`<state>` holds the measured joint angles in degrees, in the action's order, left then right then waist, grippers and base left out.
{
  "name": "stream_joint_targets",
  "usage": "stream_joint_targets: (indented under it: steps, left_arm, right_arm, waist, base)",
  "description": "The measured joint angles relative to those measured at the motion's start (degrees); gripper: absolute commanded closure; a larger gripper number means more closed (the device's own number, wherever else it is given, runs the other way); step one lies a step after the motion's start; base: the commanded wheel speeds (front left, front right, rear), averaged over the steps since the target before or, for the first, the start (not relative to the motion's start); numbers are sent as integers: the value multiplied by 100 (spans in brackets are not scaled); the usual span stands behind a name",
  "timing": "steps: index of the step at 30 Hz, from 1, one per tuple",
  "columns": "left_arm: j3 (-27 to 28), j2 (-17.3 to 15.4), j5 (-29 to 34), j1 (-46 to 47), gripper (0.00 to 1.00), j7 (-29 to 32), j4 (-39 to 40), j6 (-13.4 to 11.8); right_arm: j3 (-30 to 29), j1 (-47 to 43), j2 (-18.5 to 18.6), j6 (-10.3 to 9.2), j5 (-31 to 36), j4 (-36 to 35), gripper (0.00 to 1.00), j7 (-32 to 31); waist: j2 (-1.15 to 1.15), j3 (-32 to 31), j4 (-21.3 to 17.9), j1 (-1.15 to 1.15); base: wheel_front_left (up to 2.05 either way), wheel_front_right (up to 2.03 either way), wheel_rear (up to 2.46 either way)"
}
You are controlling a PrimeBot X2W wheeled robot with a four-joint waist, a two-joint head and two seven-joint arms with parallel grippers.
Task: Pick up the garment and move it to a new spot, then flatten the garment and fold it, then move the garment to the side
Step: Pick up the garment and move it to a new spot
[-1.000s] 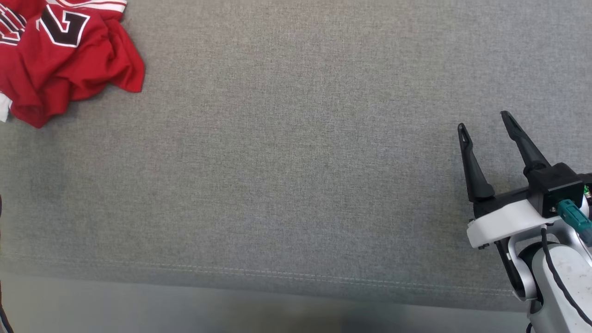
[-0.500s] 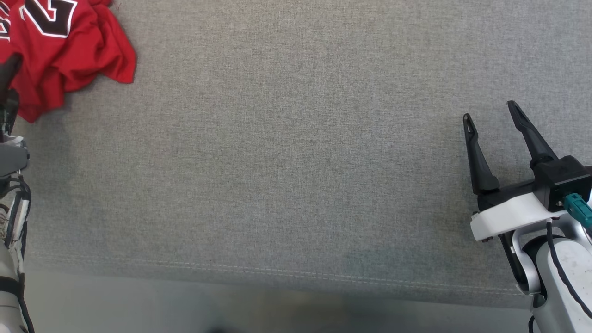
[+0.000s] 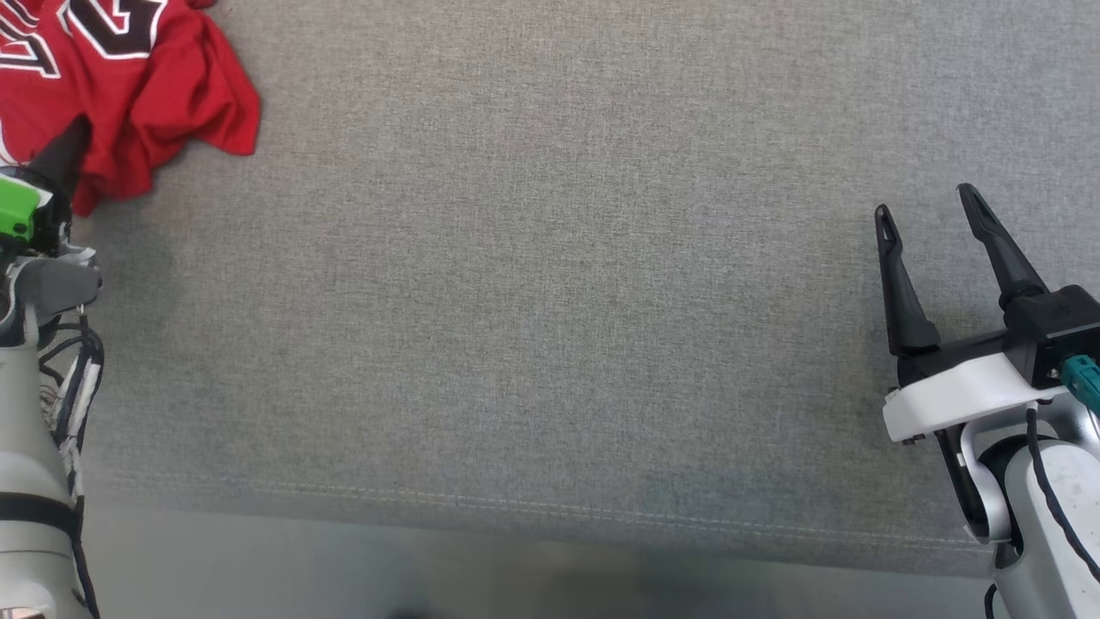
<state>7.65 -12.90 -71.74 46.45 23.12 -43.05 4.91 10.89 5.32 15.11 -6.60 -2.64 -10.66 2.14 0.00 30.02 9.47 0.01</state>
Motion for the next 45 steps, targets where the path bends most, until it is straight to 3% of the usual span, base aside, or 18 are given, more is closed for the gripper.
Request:
stream_joint_targets:
  steps: [6,17,24,31,45]
  left_arm:
    - [-445,253,197,86,100,-10,321,213]
    - [-1738,603,958,-191,100,-410,1729,221]
    - [-2487,759,1005,-778,100,-459,2384,221]
    - [-3388,1043,1015,-1415,100,-453,2827,221]
    - [-5257,1053,1017,-2319,100,-199,3490,221]
  right_arm:
    - [-16,-2,-98,-3,-47,94,0,69]
    - [207,-18,-443,-3,-210,501,0,341]
    - [297,-97,-659,-2,-396,748,0,531]
    - [381,-124,-792,-2,-443,950,0,649]
    - [549,-242,-971,1,-527,1245,0,869]
  waist:
    - [0,-110,103,0]
    - [0,-596,212,0]
    - [0,-975,134,-1]
    - [0,-1232,-172,-1]
    - [0,-1570,-1101,-1]
  base:
    - [0,0,0]
    - [0,0,0]
    - [0,0,0]
    - [0,0,0]
    - [0,0,0]
